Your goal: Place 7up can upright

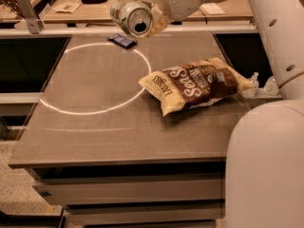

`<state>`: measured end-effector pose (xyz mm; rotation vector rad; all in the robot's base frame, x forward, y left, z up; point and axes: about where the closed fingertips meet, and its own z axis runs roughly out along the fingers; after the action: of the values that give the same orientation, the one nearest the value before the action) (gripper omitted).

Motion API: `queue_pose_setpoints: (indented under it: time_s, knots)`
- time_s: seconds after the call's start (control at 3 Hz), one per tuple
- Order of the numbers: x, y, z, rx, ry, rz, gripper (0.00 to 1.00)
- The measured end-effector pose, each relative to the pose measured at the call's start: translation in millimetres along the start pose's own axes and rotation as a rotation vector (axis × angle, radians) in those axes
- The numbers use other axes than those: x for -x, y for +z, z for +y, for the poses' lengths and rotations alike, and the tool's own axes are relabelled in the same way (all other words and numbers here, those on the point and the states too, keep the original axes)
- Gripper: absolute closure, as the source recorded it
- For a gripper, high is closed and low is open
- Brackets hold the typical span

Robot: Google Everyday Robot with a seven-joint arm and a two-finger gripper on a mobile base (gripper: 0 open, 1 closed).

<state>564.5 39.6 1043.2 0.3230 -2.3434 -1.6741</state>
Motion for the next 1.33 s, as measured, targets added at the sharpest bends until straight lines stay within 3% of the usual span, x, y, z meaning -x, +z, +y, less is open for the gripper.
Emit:
queue_pose_setpoints:
  time_s: [0.33, 0.67, 1.0, 1.33]
  knots:
    - [-6.1, 8.1, -19.9, 0.079, 0.181, 0.113, 1.0]
    - [-13.1, 19.3, -25.2, 0.156, 0.405, 0.238, 1.0]
    - [-14.2, 8.0, -23.3, 0.154, 0.536, 0.233, 1.0]
    - [-6.9, -4.2, -18.6, 0.114, 0.631, 0.17, 1.0]
